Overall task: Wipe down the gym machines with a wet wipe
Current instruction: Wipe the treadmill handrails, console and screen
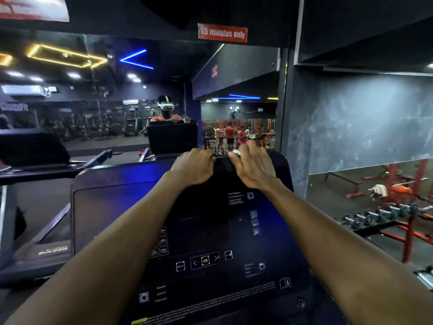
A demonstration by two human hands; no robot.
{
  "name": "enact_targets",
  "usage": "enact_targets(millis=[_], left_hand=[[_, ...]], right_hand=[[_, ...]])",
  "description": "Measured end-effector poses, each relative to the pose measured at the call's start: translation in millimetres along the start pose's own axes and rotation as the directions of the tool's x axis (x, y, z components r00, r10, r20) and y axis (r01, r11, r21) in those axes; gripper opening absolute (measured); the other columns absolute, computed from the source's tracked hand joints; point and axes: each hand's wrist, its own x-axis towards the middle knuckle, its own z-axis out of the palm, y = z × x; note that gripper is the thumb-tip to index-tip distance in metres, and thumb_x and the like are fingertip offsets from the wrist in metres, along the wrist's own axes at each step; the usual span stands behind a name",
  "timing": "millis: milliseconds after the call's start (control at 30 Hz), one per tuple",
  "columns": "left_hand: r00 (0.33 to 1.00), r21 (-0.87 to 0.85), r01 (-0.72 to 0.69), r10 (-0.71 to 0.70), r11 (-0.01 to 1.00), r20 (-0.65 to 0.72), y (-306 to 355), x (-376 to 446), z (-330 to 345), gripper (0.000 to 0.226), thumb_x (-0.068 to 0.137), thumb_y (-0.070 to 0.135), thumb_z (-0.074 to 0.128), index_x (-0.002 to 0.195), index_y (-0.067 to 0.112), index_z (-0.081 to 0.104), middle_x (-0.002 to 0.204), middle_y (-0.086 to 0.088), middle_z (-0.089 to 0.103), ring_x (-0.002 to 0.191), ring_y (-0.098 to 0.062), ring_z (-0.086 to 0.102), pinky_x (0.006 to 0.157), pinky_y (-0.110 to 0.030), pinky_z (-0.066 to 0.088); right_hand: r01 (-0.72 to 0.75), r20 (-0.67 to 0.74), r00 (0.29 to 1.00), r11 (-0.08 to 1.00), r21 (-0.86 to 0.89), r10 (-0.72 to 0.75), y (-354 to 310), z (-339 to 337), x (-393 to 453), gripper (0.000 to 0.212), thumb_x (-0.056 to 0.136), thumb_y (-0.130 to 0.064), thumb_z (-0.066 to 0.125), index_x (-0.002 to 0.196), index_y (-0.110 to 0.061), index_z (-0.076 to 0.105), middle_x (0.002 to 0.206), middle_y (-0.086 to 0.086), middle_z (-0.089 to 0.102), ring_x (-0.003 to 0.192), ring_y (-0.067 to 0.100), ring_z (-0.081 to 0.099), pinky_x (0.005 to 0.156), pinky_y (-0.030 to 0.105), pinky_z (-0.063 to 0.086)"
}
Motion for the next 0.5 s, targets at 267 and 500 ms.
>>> enact_targets(millis=[267, 500], left_hand=[[1.000, 0.025, 0.016, -0.016, 1.000, -0.021, -27, -18, -9, 0.035, 0.103, 0.032, 0.035, 0.117, 0.014, 0.062, 0.120, -0.009, 0.066, 0.108, -0.036, 0.061, 0.086, -0.045, 0.049], [0.996, 0.071, 0.054, -0.050, 0.996, -0.067, -72, -44, -15, 0.037, 0.104, 0.035, 0.029, 0.110, 0.017, 0.061, 0.114, -0.010, 0.067, 0.106, -0.036, 0.061, 0.099, -0.052, 0.044]], right_hand=[[0.030, -0.011, 0.999, 0.999, 0.017, -0.030, -61, 8, -1, 0.065, 0.101, -0.055, 0.012, 0.095, -0.012, 0.060, 0.098, 0.008, 0.063, 0.094, 0.026, 0.056, 0.097, 0.043, 0.039], [-0.137, 0.041, 0.989, 0.986, -0.093, 0.142, -32, -2, 2, 0.075, 0.102, -0.058, 0.007, 0.107, -0.007, 0.063, 0.105, 0.011, 0.067, 0.101, 0.028, 0.059, 0.100, 0.048, 0.036]])
